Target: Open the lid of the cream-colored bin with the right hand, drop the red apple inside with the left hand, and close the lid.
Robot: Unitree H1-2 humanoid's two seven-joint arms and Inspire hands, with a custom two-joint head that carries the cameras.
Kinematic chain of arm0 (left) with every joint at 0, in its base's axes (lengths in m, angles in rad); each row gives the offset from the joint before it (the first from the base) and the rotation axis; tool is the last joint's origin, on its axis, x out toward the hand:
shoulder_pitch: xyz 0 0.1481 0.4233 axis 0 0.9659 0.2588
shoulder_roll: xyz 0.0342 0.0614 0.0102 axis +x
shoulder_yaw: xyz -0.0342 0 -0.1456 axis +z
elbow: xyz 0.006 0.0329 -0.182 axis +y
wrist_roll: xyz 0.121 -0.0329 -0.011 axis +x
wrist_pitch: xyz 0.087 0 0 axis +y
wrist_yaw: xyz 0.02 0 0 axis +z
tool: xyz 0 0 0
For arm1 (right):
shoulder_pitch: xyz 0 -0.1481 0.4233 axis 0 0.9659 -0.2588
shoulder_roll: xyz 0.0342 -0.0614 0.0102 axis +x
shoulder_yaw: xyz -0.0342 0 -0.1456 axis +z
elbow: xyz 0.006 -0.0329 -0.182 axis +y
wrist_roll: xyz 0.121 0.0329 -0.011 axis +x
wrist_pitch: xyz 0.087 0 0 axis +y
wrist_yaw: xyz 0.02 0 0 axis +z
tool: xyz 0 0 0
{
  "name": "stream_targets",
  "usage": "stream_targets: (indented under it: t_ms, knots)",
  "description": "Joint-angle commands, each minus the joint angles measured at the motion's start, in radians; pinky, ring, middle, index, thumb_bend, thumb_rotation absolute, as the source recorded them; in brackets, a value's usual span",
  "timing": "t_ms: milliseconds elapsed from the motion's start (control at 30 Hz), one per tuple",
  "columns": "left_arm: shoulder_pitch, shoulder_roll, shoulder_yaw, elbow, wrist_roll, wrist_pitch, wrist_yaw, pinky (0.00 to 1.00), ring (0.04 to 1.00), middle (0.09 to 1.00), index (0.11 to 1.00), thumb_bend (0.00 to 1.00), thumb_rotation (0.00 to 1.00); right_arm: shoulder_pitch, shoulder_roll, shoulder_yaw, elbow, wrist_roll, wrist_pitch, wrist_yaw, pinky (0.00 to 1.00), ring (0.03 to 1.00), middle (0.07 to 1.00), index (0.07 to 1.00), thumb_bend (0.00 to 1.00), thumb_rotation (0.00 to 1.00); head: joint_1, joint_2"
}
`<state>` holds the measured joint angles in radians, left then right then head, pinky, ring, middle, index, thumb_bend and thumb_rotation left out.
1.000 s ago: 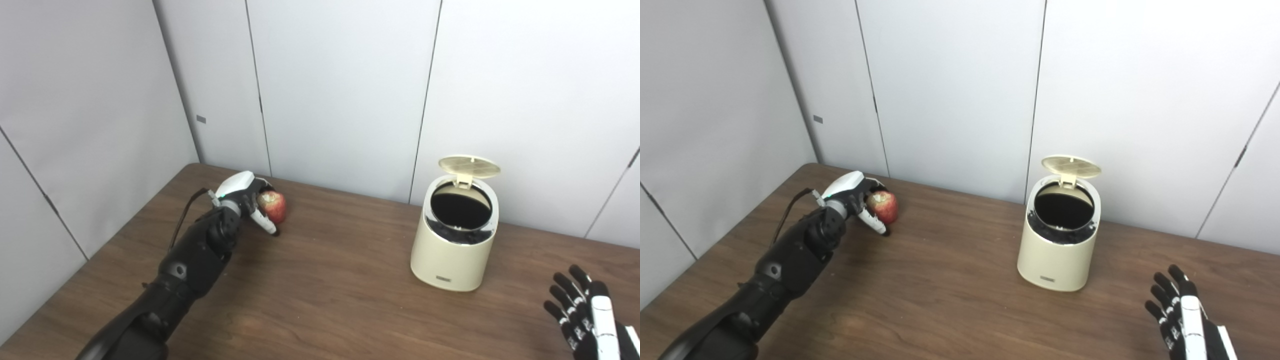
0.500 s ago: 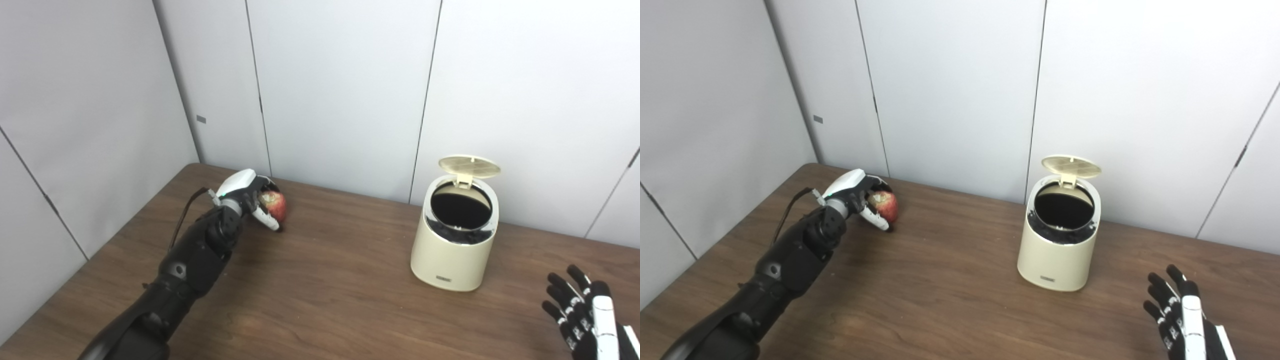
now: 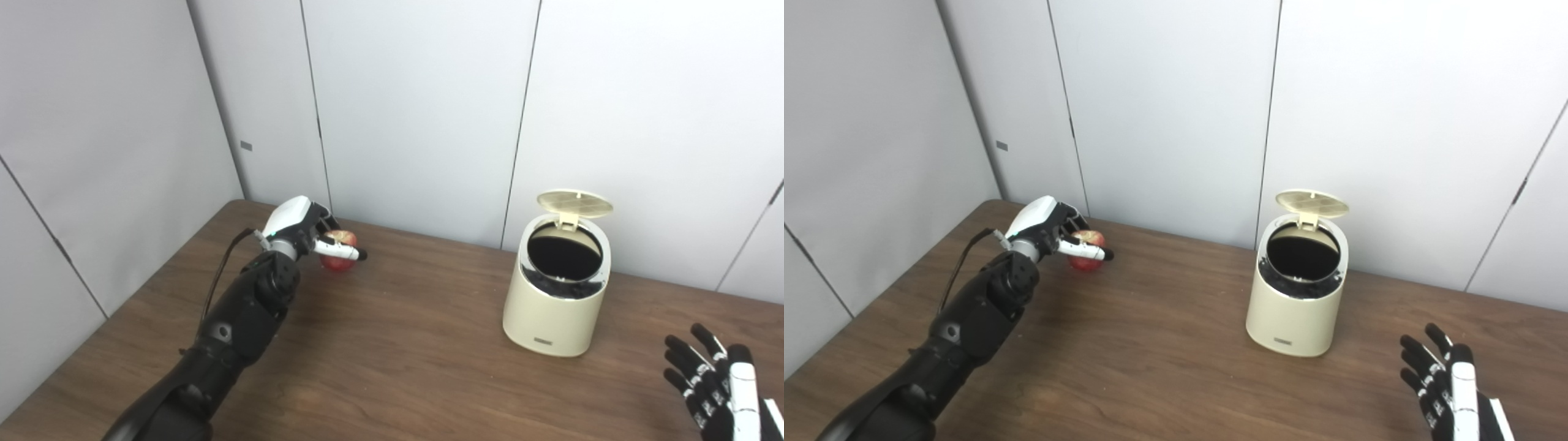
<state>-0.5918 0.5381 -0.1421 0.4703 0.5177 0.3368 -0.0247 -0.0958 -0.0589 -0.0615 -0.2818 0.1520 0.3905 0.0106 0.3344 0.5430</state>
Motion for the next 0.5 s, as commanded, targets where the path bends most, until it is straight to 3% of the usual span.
stream_targets:
  t_ms: [0, 300, 467]
  knots:
    - [-0.046, 0.028, 0.004, -0.046, 0.018, -0.003, 0.008, 0.46, 0.443, 0.505, 0.474, 0.50, 0.00, -0.026, 0.000, -0.008, -0.031, 0.014, -0.027, 0.009, 0.88, 0.885, 0.823, 0.886, 0.42, 1.00, 0.001, 0.002]
    - [-0.031, 0.032, 0.000, -0.072, 0.027, -0.012, 0.024, 0.44, 0.423, 0.488, 0.484, 0.50, 0.00, -0.028, 0.009, -0.018, -0.025, 0.022, -0.029, 0.003, 0.87, 0.860, 0.799, 0.850, 0.46, 1.00, -0.026, 0.005]
    - [0.001, 0.001, 0.048, -0.149, 0.003, -0.034, 0.078, 0.45, 0.427, 0.480, 0.487, 0.50, 0.00, -0.030, 0.008, -0.019, -0.016, 0.024, -0.052, 0.004, 0.87, 0.869, 0.808, 0.856, 0.46, 1.00, -0.064, 0.005]
